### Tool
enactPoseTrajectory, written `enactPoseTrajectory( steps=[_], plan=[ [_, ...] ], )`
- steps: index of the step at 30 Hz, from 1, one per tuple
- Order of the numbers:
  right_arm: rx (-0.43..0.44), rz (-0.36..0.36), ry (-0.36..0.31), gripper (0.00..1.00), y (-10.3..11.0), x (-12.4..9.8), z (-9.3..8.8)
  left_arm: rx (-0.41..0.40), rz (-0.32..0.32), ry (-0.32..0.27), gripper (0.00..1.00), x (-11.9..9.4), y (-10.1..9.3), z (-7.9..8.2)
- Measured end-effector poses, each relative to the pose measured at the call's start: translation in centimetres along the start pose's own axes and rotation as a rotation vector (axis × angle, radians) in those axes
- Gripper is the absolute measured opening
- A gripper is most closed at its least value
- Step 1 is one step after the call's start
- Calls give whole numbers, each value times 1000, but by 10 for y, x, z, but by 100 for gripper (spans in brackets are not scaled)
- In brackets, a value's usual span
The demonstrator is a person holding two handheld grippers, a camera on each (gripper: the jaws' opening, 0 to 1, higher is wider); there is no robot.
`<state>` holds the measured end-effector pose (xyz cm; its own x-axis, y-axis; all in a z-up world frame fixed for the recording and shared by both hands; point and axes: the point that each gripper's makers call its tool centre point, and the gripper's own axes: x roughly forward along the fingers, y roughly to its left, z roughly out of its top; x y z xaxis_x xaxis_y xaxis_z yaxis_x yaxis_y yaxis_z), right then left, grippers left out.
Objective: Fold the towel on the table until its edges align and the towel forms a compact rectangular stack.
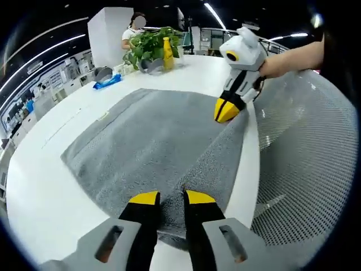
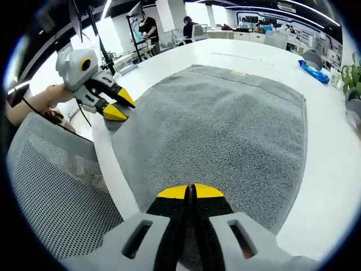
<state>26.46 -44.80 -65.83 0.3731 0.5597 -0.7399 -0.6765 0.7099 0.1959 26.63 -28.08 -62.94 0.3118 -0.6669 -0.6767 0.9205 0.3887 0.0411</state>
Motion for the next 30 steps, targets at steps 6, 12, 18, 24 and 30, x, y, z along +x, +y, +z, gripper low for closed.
enactPoseTrajectory(
  steps=[6,12,18,24,30],
  plan=[
    [-3,-2,-2,0,0,0,0,-34,-98,34,14,-24,-43,-19],
    [22,4,-5,0,-1,0,0,29,-84,108,15,-29,-59,-50],
    [-28,70,56,2,3,-6,-3,77,-38,140,15,-26,-49,-56],
    [-471,17,267,2,-22,-43,-30,105,-38,142,13,-25,-48,-56],
    [-479,31,299,6,-25,-77,-62,60,3,132,6,-25,-41,-55]
  ],
)
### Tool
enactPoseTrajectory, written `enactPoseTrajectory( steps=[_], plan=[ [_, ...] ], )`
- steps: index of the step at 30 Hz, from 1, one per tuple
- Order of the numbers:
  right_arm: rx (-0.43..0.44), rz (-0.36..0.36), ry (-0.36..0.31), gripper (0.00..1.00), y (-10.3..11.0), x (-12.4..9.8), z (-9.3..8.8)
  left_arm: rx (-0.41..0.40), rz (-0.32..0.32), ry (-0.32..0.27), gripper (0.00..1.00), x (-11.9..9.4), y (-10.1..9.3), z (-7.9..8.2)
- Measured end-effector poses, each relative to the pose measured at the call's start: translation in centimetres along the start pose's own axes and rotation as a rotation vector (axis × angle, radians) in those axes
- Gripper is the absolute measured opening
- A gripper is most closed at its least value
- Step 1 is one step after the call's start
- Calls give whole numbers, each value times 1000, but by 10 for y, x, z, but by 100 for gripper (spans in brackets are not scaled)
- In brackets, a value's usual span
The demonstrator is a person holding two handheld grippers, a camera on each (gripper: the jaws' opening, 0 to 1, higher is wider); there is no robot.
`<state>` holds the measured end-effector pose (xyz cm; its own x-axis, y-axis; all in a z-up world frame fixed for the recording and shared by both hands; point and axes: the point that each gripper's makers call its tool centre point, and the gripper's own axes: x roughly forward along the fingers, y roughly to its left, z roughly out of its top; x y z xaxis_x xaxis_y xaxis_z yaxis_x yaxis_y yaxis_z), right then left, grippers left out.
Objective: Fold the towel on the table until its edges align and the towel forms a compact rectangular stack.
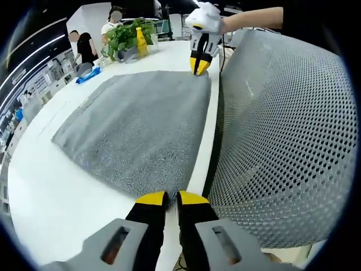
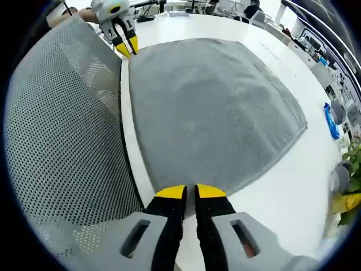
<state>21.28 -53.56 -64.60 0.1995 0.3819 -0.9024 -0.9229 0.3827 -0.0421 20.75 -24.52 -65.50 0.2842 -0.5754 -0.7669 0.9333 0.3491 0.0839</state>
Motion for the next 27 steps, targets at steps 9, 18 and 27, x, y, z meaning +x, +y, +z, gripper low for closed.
enactPoseTrajectory(
  steps=[9,18,27],
  plan=[
    [-26,-6,34,17,5,3,-17,-221,13,-56,3,0,4,0],
    [-88,-20,63,4,6,7,-18,-61,101,-73,6,-2,3,0],
    [165,-14,-29,0,0,-2,-7,-134,131,-79,4,-2,8,0]
  ],
)
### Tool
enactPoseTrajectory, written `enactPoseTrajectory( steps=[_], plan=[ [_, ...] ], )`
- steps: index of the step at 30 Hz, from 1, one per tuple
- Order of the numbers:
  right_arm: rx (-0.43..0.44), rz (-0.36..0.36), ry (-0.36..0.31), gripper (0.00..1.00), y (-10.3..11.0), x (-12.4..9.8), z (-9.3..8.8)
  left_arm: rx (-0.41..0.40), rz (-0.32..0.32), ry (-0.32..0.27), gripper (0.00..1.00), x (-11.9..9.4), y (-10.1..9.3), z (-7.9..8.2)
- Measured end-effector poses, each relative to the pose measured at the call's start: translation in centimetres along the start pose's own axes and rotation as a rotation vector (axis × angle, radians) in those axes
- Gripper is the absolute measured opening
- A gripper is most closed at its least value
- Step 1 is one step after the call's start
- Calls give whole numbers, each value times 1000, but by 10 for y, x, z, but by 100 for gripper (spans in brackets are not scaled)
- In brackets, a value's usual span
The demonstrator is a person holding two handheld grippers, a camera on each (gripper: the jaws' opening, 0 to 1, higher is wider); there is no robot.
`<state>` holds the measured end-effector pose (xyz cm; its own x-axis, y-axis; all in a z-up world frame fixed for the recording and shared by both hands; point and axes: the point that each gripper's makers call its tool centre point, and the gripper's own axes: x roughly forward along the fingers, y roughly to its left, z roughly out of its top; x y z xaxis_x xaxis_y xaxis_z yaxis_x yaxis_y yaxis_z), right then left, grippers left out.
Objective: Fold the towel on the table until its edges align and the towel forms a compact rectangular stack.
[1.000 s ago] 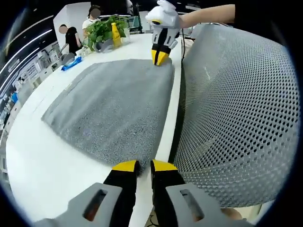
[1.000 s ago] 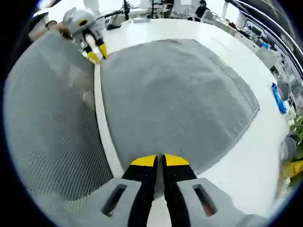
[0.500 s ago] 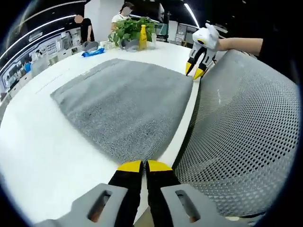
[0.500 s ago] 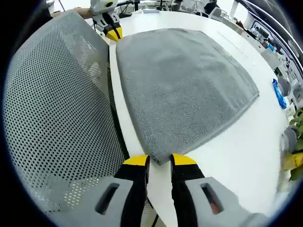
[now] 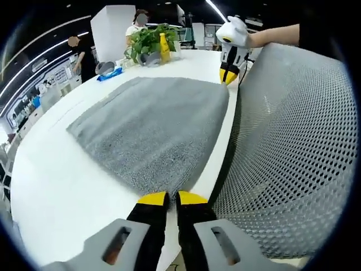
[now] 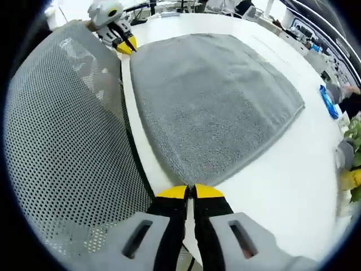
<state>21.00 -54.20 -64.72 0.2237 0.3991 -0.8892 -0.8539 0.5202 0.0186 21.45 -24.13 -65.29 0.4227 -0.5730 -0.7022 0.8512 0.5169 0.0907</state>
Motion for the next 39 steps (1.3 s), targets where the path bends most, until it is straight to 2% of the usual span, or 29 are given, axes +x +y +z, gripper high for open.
enactPoseTrajectory(
  steps=[2,5,8,12,16,17,18,21,24,26,32,35,39],
  plan=[
    [36,-10,-48,0,-3,-5,7,-55,3,-12,3,-1,1,1],
    [90,-43,-151,0,-12,-18,23,-61,14,-18,2,-3,2,3],
    [173,-65,-272,0,-21,-32,39,-60,39,-47,2,-7,5,11],
    [255,-77,-405,0,-30,-49,54,-97,89,-135,2,-21,15,34],
    [284,-101,-507,0,-39,-64,63,-158,143,-255,2,-40,30,61],
    [295,-111,-543,0,-42,-69,66,-153,190,-289,2,-48,38,68],
    [310,-109,-569,0,-43,-72,69,-145,218,-305,1,-52,42,72],
    [341,-114,-638,0,-47,-83,75,-128,238,-331,1,-59,43,84],
    [344,-123,-675,0,-50,-90,78,-149,237,-376,1,-65,44,94],
    [359,-123,-722,0,-51,-97,83,-150,239,-383,1,-68,44,98],
    [440,-100,-864,0,-58,-118,91,-165,233,-452,1,-83,44,115],
    [412,-112,-907,0,-58,-127,93,-157,230,-477,1,-89,42,127],
    [425,-111,-977,0,-61,-138,97,-175,221,-532,1,-96,43,142]
  ],
)
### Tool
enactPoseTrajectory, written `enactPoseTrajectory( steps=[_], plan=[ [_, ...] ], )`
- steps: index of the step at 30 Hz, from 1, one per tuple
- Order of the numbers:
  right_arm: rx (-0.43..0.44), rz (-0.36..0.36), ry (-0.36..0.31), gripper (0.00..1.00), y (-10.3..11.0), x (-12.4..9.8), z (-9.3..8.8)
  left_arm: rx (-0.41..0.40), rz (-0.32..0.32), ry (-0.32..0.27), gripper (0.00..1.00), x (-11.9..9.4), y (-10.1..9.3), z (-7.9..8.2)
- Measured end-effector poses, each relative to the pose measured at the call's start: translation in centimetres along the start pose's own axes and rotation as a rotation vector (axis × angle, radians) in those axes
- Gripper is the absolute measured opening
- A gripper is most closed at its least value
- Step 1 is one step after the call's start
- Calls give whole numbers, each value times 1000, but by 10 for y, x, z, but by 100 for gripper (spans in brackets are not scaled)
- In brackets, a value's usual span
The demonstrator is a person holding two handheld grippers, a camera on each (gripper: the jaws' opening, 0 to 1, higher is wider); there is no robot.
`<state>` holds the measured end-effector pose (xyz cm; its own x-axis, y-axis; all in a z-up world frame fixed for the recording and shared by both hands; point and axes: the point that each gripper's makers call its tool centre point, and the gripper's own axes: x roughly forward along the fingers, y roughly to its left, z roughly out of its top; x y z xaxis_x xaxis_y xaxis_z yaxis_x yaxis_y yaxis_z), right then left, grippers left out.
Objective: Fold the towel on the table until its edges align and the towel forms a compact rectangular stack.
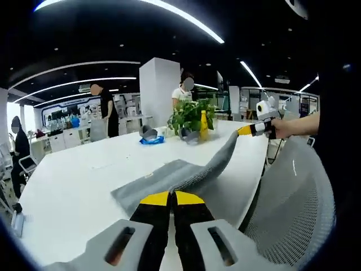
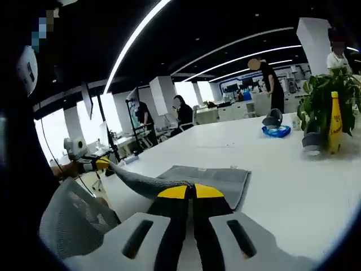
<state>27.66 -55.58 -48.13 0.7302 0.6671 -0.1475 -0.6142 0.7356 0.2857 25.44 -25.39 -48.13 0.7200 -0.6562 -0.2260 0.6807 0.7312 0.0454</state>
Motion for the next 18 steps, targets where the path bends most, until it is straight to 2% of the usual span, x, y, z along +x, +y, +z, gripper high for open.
enactPoseTrajectory(
  steps=[5,7,11,18],
  plan=[
    [73,25,-118,0,0,-7,20,-26,-10,-64,1,-1,-2,20],
    [101,40,-164,0,1,-11,27,4,-5,-84,1,-1,-2,26],
    [123,56,-197,0,1,-11,32,4,-20,-104,1,-1,-4,35],
    [159,97,-265,0,8,-11,44,-23,-32,-178,1,-8,-4,61]
  ],
)
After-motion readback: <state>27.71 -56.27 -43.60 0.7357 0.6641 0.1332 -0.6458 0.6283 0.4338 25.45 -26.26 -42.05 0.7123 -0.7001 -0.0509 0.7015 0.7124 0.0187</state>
